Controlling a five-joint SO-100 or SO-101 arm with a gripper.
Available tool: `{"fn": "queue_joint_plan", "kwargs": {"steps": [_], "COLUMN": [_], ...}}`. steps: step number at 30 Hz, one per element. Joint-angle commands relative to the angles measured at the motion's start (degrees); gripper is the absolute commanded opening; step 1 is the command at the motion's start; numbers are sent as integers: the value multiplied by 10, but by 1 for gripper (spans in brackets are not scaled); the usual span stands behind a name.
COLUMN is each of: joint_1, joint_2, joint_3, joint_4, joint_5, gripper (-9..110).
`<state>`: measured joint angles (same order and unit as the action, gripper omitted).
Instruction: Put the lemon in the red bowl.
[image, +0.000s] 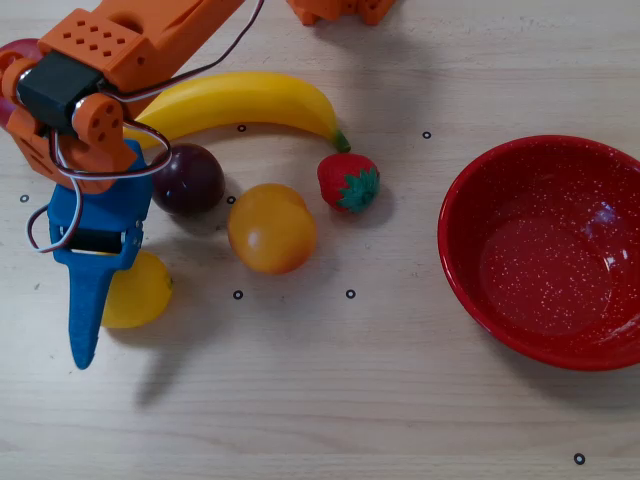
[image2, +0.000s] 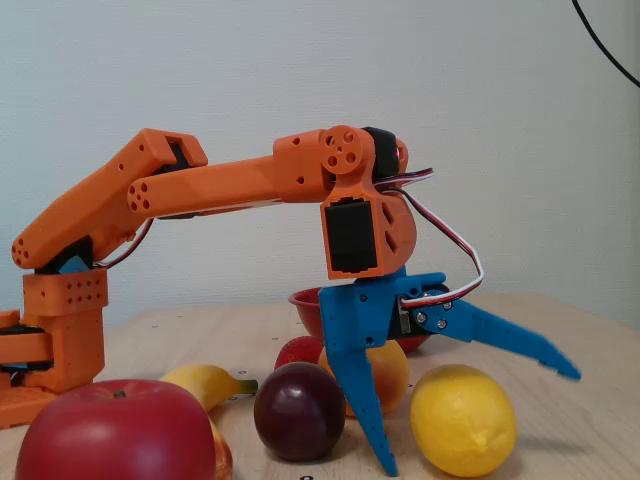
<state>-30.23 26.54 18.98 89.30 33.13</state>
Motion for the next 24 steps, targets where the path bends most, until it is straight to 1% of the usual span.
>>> {"fn": "queue_joint_plan", "kwargs": {"steps": [1, 2, 24], "joint_1": [18, 18, 9], "joint_2": [22, 22, 21], "joint_3": [-39, -40, -33], "joint_4": [-16, -15, -15], "joint_5": [-12, -11, 6], "gripper": [57, 55, 41]}}
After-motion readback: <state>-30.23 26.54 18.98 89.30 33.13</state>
